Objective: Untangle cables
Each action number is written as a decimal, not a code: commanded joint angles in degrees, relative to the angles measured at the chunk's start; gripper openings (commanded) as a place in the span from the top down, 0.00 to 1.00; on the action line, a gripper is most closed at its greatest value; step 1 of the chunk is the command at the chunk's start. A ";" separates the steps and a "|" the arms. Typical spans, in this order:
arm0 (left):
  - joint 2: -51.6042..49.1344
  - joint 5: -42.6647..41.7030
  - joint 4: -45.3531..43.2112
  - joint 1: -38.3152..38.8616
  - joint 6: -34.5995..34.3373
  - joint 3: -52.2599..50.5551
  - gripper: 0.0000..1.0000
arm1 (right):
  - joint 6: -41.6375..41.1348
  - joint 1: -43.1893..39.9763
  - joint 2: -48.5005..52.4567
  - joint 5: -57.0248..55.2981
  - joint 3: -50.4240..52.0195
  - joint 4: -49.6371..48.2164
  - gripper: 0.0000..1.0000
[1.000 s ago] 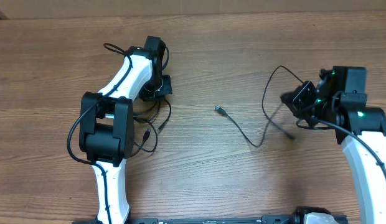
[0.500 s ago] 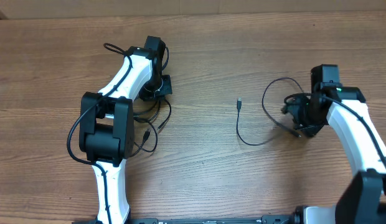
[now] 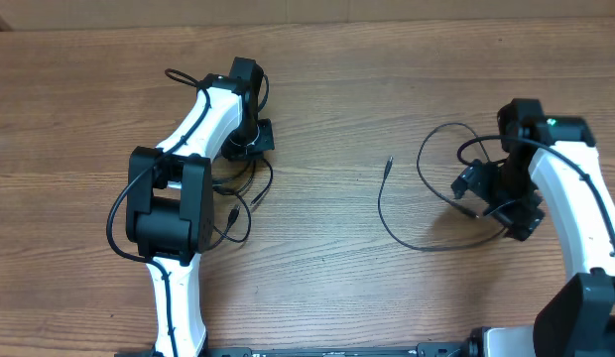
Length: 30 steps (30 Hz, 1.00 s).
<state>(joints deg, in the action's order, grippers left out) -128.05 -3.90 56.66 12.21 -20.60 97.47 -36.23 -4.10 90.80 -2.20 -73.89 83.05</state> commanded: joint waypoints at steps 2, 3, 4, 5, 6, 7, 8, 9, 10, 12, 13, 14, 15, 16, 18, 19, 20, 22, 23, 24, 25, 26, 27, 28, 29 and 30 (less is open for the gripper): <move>-2.16 -3.19 -1.07 0.42 1.16 -2.05 0.96 | 1.05 0.02 -0.24 -2.40 -3.06 1.25 0.00; -2.16 -3.19 -1.11 0.42 1.16 -2.05 0.96 | 2.97 0.35 -0.22 -1.16 -3.02 0.52 0.00; -2.16 -3.19 -1.18 0.42 1.16 -2.05 0.96 | 5.53 0.79 -0.22 0.57 -2.93 -0.42 0.00; -2.16 -3.19 -1.25 0.42 1.14 -2.05 0.96 | 8.39 1.38 -0.22 2.64 -2.91 -1.33 0.00; -2.16 -3.19 -1.27 0.42 1.14 -2.05 0.95 | 11.26 2.08 -0.22 4.98 -2.91 -2.12 0.00; -2.16 -3.19 -1.25 0.39 1.14 -2.05 0.95 | 14.08 3.15 -0.22 7.43 -2.89 -3.08 0.00; -2.16 -3.19 -1.27 0.42 1.14 -2.05 0.95 | 16.02 4.42 -0.22 8.94 -2.86 -3.93 0.00; -2.16 -3.19 -1.25 0.42 1.16 -2.05 0.95 | 17.05 5.70 -0.22 9.18 -2.73 -4.57 0.00; -2.16 -3.19 -1.27 0.39 1.14 -2.05 0.95 | 18.58 7.87 -0.22 9.18 -2.40 -5.33 0.04; -2.16 -3.19 -1.25 0.39 1.16 -2.05 0.94 | 20.50 10.47 -0.22 9.16 -1.88 -6.54 0.07; -2.16 -3.19 -1.25 0.39 1.16 -2.05 0.94 | 21.44 12.07 -0.22 9.20 -1.49 -7.52 0.12; -2.16 -3.19 -1.25 0.39 1.16 -2.05 0.94 | 21.59 13.86 -0.22 9.16 -1.11 -8.72 0.16; -2.16 -3.17 -1.25 0.39 1.16 -2.05 0.94 | 21.53 15.28 -0.22 9.18 -0.79 -10.01 0.18; -2.16 -3.17 -1.25 0.39 1.16 -2.05 0.94 | 21.53 16.63 -0.22 9.16 -0.52 -11.61 0.24; -2.16 -3.17 -1.25 0.39 1.18 -2.05 0.94 | 21.22 19.02 -0.22 9.16 -0.28 -15.76 0.58; -2.16 -3.19 -1.25 0.39 1.18 -2.05 0.94 | 19.63 19.98 -0.22 9.16 -0.13 -17.55 0.70; -2.16 -3.17 -1.25 0.39 1.18 -2.05 0.94 | 17.25 21.05 -0.22 9.14 0.31 -19.96 0.71; -2.16 -3.19 -1.25 0.39 1.16 -2.05 0.94 | 14.73 22.75 -0.07 7.63 1.09 -24.37 0.70; -2.16 -3.17 -1.25 0.39 1.18 -2.05 0.94 | 14.38 23.30 0.04 6.21 1.33 -25.64 0.68; -2.16 -3.19 -1.25 0.39 1.33 -2.05 0.94 | 13.33 23.98 0.39 3.30 1.57 -26.75 0.62; -2.16 -3.17 -1.22 0.39 1.33 -2.05 0.94 | 12.83 24.46 0.81 0.90 1.57 -27.23 0.59; -2.16 -3.17 -1.22 0.39 1.33 -2.05 0.94 | 12.37 24.81 1.38 -1.20 1.57 -27.54 0.59; -2.16 -3.19 -1.22 0.39 1.33 -2.05 0.94 | 12.20 25.05 2.10 -3.04 1.57 -27.78 0.59; -2.16 -3.17 -1.22 0.39 1.33 -2.05 0.94 | 12.22 25.05 2.93 -3.74 1.57 -28.11 0.59; -2.16 -3.19 -1.22 0.39 1.33 -2.05 0.94 | 12.22 25.03 3.80 -3.78 1.57 -28.48 0.60; -2.16 -3.19 -1.25 0.39 1.33 -2.05 0.94 | 12.20 25.03 4.81 -3.76 1.60 -28.96 0.64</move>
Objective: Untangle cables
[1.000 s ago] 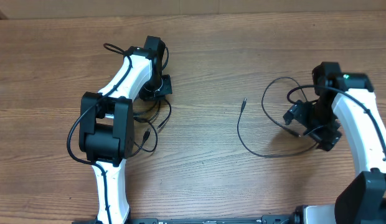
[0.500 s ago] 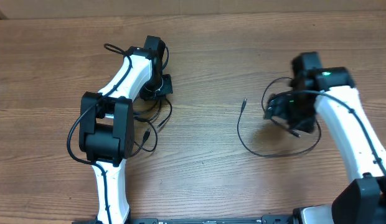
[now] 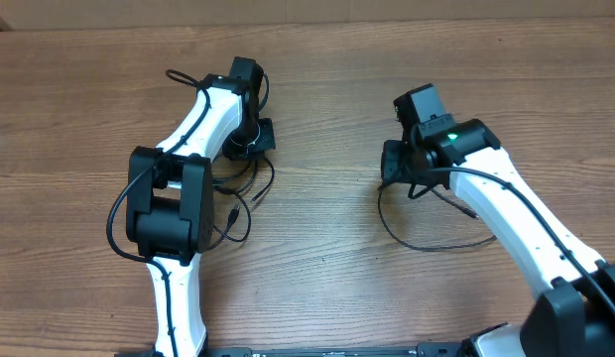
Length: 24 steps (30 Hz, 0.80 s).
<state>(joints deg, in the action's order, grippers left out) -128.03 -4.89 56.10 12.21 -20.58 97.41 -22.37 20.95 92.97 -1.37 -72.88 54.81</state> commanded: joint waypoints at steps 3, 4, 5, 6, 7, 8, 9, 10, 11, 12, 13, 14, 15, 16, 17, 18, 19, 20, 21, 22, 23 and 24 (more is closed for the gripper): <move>-2.19 -2.19 -0.70 0.39 1.31 -1.99 0.93 | -2.93 -0.02 6.32 -4.66 0.59 -2.84 0.67; -2.19 -2.19 -0.70 0.39 1.31 -1.99 0.93 | -3.15 -0.02 7.76 -4.63 0.59 -3.82 0.67; -2.19 -2.19 -0.70 0.37 1.31 -1.99 0.93 | -3.15 -0.02 8.98 -4.63 0.59 -4.70 0.67; -2.19 -2.19 -0.70 0.39 1.31 -1.99 0.93 | -3.15 -0.02 10.14 -4.66 0.59 -5.53 0.67; -2.19 -2.19 -0.70 0.39 1.31 -1.99 0.93 | -3.15 -0.02 11.37 -4.66 0.59 -6.45 0.68; -2.19 -2.19 -0.70 0.39 1.31 -1.99 0.93 | -3.15 -0.02 12.31 -4.66 0.59 -7.21 0.68; -2.19 -2.19 -0.70 0.39 1.31 -1.99 0.93 | -3.15 -0.02 13.27 -4.66 0.57 -8.09 0.69; -2.19 -2.19 -0.70 0.39 1.31 -1.99 0.93 | -3.15 -0.02 13.94 -4.66 0.59 -8.83 0.68; -2.19 -2.19 -0.70 0.39 1.31 -1.99 0.93 | -3.15 -0.02 14.64 -4.66 0.59 -9.77 0.68; -2.19 -2.19 -0.72 0.39 1.31 -1.99 0.93 | -3.15 -0.02 14.99 -4.66 0.57 -10.45 0.68; -2.19 -2.19 -0.76 0.39 1.31 -1.99 0.93 | -3.15 -0.07 15.50 -4.98 0.59 -11.37 0.68; -2.19 -2.19 -0.87 0.39 1.31 -1.99 0.93 | -3.15 -0.07 15.78 -5.55 0.57 -12.09 0.69; -2.19 -2.19 -0.92 0.39 1.31 -1.99 0.93 | -3.15 -0.07 16.17 -6.54 0.59 -12.72 0.71; -2.19 -2.19 -0.94 0.39 1.31 -1.99 0.92 | -3.15 -0.07 16.61 -7.98 0.57 -13.38 0.71; -2.19 -2.19 -0.92 0.39 1.31 -1.99 0.92 | -3.15 -0.07 17.03 -8.70 0.57 -13.79 0.71; -2.19 -2.19 -0.92 0.39 1.31 -1.99 0.92 | -3.15 -0.07 17.46 -9.35 0.57 -14.27 0.71; -2.19 -2.19 -0.92 0.39 1.31 -1.99 0.92 | -3.15 -0.07 17.88 -9.46 0.59 -14.56 0.71; -2.19 -2.19 -0.92 0.39 1.31 -1.99 0.92 | -3.17 -0.07 18.36 -9.53 0.59 -14.78 0.71; -2.19 -2.19 -0.92 0.39 1.31 -1.99 0.92 | -3.17 -0.07 18.75 -9.53 0.59 -14.88 0.71; -2.19 -2.19 -0.92 0.39 1.31 -1.99 0.92 | -3.17 -0.07 19.10 -9.53 0.57 -14.93 0.71; -2.19 -2.19 -0.92 0.39 1.31 -1.99 0.92 | -3.17 -0.07 19.45 -9.55 0.57 -14.95 0.70; -2.19 -2.19 -0.92 0.39 1.31 -1.99 0.92 | -3.17 -0.07 19.82 -9.53 0.59 -14.95 0.70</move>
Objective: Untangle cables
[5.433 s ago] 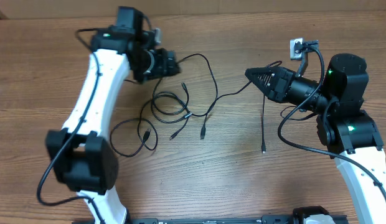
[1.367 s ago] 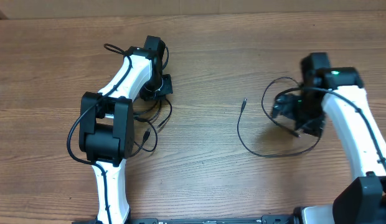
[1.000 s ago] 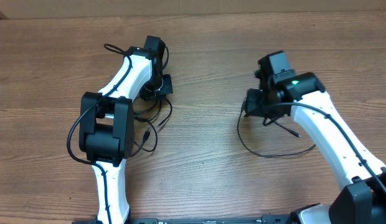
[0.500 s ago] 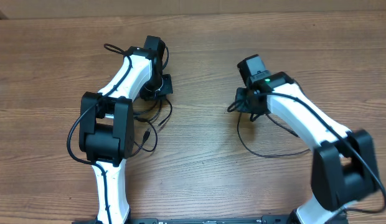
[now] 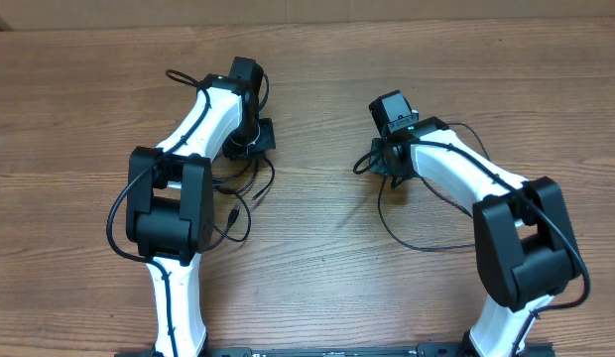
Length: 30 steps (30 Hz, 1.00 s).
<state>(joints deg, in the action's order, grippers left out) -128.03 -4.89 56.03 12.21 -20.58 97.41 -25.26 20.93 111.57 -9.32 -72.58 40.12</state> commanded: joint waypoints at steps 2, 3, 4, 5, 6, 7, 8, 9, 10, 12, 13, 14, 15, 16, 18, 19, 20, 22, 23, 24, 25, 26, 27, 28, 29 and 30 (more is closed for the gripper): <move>-2.19 -2.19 -0.87 0.39 1.31 -1.99 0.92 | -0.28 -0.04 1.90 -1.57 0.26 -0.26 0.71; -2.19 -2.19 -0.87 0.39 1.31 -1.99 0.92 | -0.28 -0.04 2.32 -1.57 0.28 -0.28 0.73; -2.19 -2.19 -0.87 0.39 1.31 -1.99 0.92 | -0.28 -0.04 2.60 -1.57 0.28 -0.42 0.76; -2.19 -2.19 -0.87 0.39 1.31 -1.99 0.92 | -0.26 -0.04 3.15 -1.60 0.28 -0.72 0.81; -2.19 -2.19 -0.87 0.39 1.31 -1.99 0.92 | -0.26 -0.04 3.41 -1.62 0.26 -1.05 0.87; -2.19 -2.19 -0.87 0.39 1.31 -1.99 0.92 | -0.26 -0.07 3.67 -1.68 0.26 -1.40 0.91; -2.19 -2.19 -0.87 0.39 1.31 -1.99 0.92 | -0.26 -0.09 3.76 -2.14 0.28 -1.95 0.95; -2.19 -2.19 -0.87 0.39 1.31 -1.99 0.92 | -0.26 -0.09 3.76 -2.78 0.28 -2.43 0.96; -2.19 -2.19 -0.87 0.39 1.31 -1.99 0.92 | -0.26 -0.11 3.76 -3.65 0.26 -3.08 0.96; -2.19 -2.19 -0.87 0.39 1.31 -1.99 0.92 | -0.24 -0.11 3.76 -6.29 0.26 -4.83 0.96; -2.19 -2.19 -0.87 0.39 1.31 -1.99 0.92 | -0.24 -0.11 3.76 -8.22 0.26 -5.73 0.96; -2.19 -2.19 -0.87 0.39 1.31 -1.99 0.92 | -0.24 -0.11 3.76 -9.75 0.26 -6.36 0.96; -2.19 -2.19 -0.85 0.39 1.31 -1.99 0.92 | -0.24 -0.11 3.76 -11.91 0.26 -7.21 0.96; -2.19 -2.19 -0.85 0.39 1.31 -1.99 0.92 | -0.22 -0.11 3.76 -13.90 0.26 -8.04 0.96; -2.19 -2.19 -0.85 0.39 1.31 -1.99 0.92 | -0.22 -0.17 3.76 -16.72 0.26 -9.20 0.96; -2.19 -2.19 -0.85 0.39 1.31 -1.99 0.92 | -0.22 -0.33 3.76 -17.79 0.26 -9.68 0.96; -2.19 -2.19 -0.85 0.39 1.31 -1.99 0.91 | -0.20 -0.48 3.76 -18.36 0.26 -10.16 0.96; -2.19 -2.19 -0.85 0.39 1.31 -1.99 0.91 | -0.04 -0.94 3.76 -18.60 0.26 -10.93 0.96; -2.19 -2.19 -0.85 0.39 1.31 -1.99 0.91 | -0.04 -1.29 3.76 -18.60 0.26 -11.26 0.96; -2.19 -2.19 -0.85 0.39 1.31 -1.99 0.91 | -0.04 -1.66 3.76 -18.60 0.26 -11.54 0.96; -2.19 -2.19 -0.85 0.39 1.31 -1.99 0.90 | -0.04 -2.05 3.76 -18.60 0.26 -11.89 0.96; -2.19 -2.19 -0.85 0.39 1.31 -1.99 0.90 | -0.04 -2.58 3.76 -18.71 0.26 -12.33 0.96; -2.19 -2.19 -0.85 0.39 1.31 -1.99 0.90 | -0.04 -3.17 3.76 -18.73 0.26 -12.68 0.96; -2.19 -2.19 -0.87 0.39 1.31 -1.99 0.90 | -0.04 -3.82 3.76 -18.71 0.26 -12.98 0.96; -2.19 -2.19 -0.85 0.39 1.31 -1.99 0.90 | -0.04 -4.55 3.76 -18.71 0.26 -13.27 0.96; -2.19 -2.19 -0.85 0.39 1.31 -1.99 0.90 | -0.04 -5.38 3.76 -18.51 0.26 -13.60 0.96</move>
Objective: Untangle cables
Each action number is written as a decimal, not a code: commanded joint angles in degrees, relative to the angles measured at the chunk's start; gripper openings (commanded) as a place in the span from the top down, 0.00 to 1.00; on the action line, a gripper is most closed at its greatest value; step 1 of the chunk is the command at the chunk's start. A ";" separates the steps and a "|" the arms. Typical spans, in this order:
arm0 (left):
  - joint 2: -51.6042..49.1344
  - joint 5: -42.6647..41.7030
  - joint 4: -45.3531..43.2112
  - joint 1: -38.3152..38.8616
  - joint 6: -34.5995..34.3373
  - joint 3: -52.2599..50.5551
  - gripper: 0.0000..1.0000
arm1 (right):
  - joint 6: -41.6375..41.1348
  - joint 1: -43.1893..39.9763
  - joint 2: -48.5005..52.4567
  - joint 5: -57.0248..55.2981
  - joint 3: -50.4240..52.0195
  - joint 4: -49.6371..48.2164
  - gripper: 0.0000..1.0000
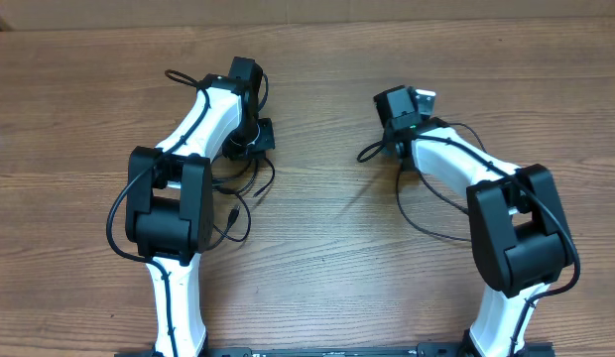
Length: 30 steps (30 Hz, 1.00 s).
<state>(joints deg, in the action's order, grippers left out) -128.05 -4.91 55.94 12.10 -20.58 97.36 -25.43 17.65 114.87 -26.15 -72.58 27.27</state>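
Note:
Two thin black cables lie apart on the wooden table [317, 278]. The left cable [250, 190] is a small tangle of loops under and just in front of my left gripper [256, 142], which points down onto it; its jaws are hidden by the wrist. The right cable [427, 220] runs in a wide loop from my right gripper [387, 151], which is shut on it near one end. A short tip [365, 155] sticks out to the left of the fingers.
The left arm's own black hose [117, 213] bows out beside its base. The right arm's upper link [514, 233] stands over the right part of the loop. The table's far edge [307, 22] runs behind both grippers.
My right gripper has moved slightly back and to the right. The cable's tip rose with it and the loop's left side shifted right. The left arm and its cable have not moved.
My right gripper was at the far right, on the loop's right side, with the cable's free end lying mid-table. Then it was over that free end. Then it sat lower on it, and now the end and the loop follow it. The left arm stayed still throughout.

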 commanded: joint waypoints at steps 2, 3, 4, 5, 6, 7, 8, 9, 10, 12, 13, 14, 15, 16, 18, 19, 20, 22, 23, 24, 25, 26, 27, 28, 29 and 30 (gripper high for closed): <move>-2.16 -2.19 -0.76 0.50 1.31 -1.95 0.90 | 0.15 -3.43 0.46 -0.48 0.26 -1.73 0.96; -2.16 -2.19 -0.76 0.50 1.29 -1.95 0.89 | 0.61 -4.15 0.46 0.74 0.26 -2.62 0.96; -2.16 -2.19 -0.76 0.50 1.31 -1.95 0.89 | 2.12 -4.72 0.46 2.34 0.26 -3.52 0.96; -2.16 -2.19 -0.79 0.50 1.31 -1.95 0.89 | 4.11 -5.20 0.46 4.37 0.26 -4.50 0.96; -2.16 -2.19 -0.79 0.50 1.31 -1.95 0.89 | 6.34 -5.73 0.46 6.73 0.26 -5.60 0.96; -2.16 -2.19 -0.81 0.50 1.31 -1.95 0.89 | 8.00 -6.19 0.46 8.55 0.24 -6.60 0.96; -2.16 -2.19 -0.81 0.50 1.29 -1.95 0.89 | 8.70 -6.54 0.46 9.18 0.24 -7.32 0.96; -2.16 -2.19 -0.81 0.50 1.29 -1.95 0.89 | 9.05 -6.86 0.46 9.27 0.24 -7.93 0.95; -2.16 -2.19 -0.83 0.50 1.29 -1.95 0.89 | 9.05 -7.15 0.46 9.11 0.24 -8.55 0.95; -2.16 -2.19 -0.90 0.50 1.29 -1.95 0.89 | 9.05 -7.89 0.46 9.11 0.24 -10.12 0.95; -2.16 -2.19 -0.92 0.50 1.29 -1.95 0.89 | 9.03 -8.22 0.46 9.14 0.22 -10.86 0.95; -2.16 -2.19 -0.94 0.50 1.29 -1.95 0.89 | 9.03 -8.61 0.44 9.14 0.17 -11.72 0.95; -2.16 -2.16 -0.94 0.50 1.29 -1.95 0.88 | 9.03 -8.87 0.44 9.16 0.17 -12.44 0.94; -2.16 -2.19 -0.96 0.50 1.29 -1.95 0.89 | 9.03 -9.14 0.44 9.18 0.17 -13.20 0.92; -2.16 -2.19 -0.98 0.50 1.29 -1.95 0.88 | 9.05 -9.38 0.44 9.18 0.11 -14.03 0.83; -2.16 -2.19 -0.98 0.50 1.29 -1.95 0.88 | 9.05 -9.38 0.33 9.16 0.07 -14.14 0.78; -2.16 -2.19 -0.98 0.50 1.29 -1.95 0.88 | 9.05 -9.38 0.17 9.16 -0.02 -14.08 0.74; -2.16 -2.19 -0.98 0.50 1.29 -1.95 0.88 | 9.03 -9.38 -0.57 9.38 -0.44 -12.96 0.51; -2.16 -2.19 -1.01 0.50 1.29 -1.95 0.88 | 9.03 -9.38 -1.29 9.35 -0.63 -12.09 0.42; -2.16 -2.19 -1.03 0.50 1.29 -1.95 0.88 | 9.03 -9.38 -1.97 9.38 -0.68 -11.43 0.40; -2.16 -2.19 -1.07 0.50 1.29 -1.95 0.88 | 9.01 -9.38 -2.86 9.38 -0.68 -10.45 0.38; -2.16 -2.19 -1.09 0.50 1.29 -1.95 0.88 | 9.01 -9.38 -3.82 9.38 -0.68 -9.25 0.38; -2.16 -2.19 -1.09 0.50 1.29 -1.95 0.87 | 8.98 -9.38 -5.07 9.44 -0.68 -7.37 0.38; -2.16 -2.19 -1.09 0.50 1.29 -1.95 0.87 | 8.98 -9.38 -6.08 9.94 -0.68 -5.53 0.38; -2.16 -2.19 -1.09 0.50 1.29 -1.95 0.87 | 9.01 -9.38 -7.08 11.19 -0.68 -3.26 0.38; -2.16 -2.19 -1.09 0.50 1.29 -1.95 0.87 | 9.01 -9.38 -7.96 12.92 -0.68 -0.74 0.38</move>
<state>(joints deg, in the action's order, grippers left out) -128.05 -5.39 55.51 11.99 -20.53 97.30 -16.49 8.27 112.44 -15.99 -72.58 24.10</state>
